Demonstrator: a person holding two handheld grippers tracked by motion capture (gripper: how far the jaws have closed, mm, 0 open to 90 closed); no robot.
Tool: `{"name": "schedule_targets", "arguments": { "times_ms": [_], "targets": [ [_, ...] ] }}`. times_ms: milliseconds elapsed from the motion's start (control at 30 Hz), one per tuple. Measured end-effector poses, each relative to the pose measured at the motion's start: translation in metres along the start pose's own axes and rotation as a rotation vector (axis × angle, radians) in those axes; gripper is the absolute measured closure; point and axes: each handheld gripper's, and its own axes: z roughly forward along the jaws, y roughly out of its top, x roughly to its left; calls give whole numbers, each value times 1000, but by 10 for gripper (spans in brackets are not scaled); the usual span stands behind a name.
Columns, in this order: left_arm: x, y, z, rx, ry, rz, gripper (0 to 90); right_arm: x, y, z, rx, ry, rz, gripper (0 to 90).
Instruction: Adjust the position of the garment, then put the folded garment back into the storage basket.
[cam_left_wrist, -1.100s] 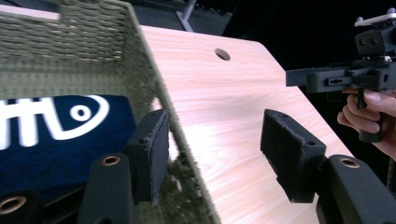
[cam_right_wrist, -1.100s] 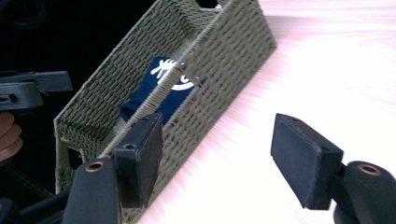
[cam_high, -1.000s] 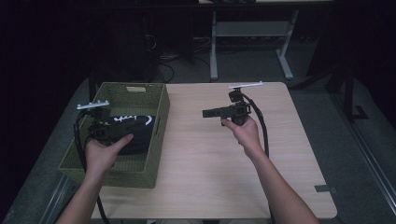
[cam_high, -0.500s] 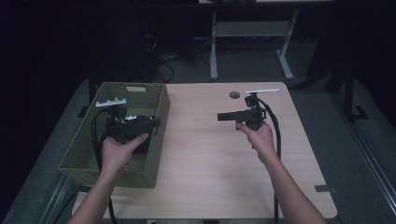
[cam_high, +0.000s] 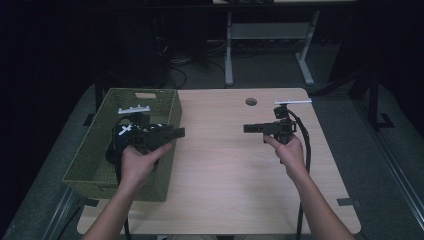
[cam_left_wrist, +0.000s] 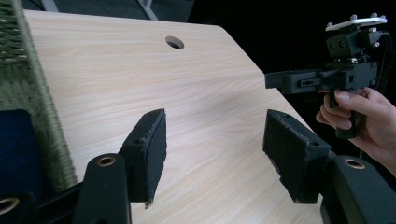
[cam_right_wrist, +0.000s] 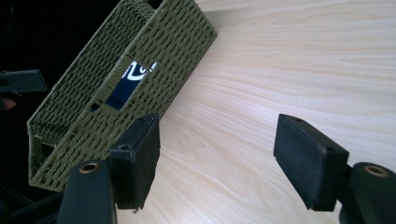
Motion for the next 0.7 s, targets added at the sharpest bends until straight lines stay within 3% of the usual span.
{"name": "schedule_targets", "arguments": {
  "times_ms": [700],
  "targets": [
    [-22, -1, 31, 44, -50, 23, 385, -22, -19, -18, -15, -23, 44, 307]
  ]
}}
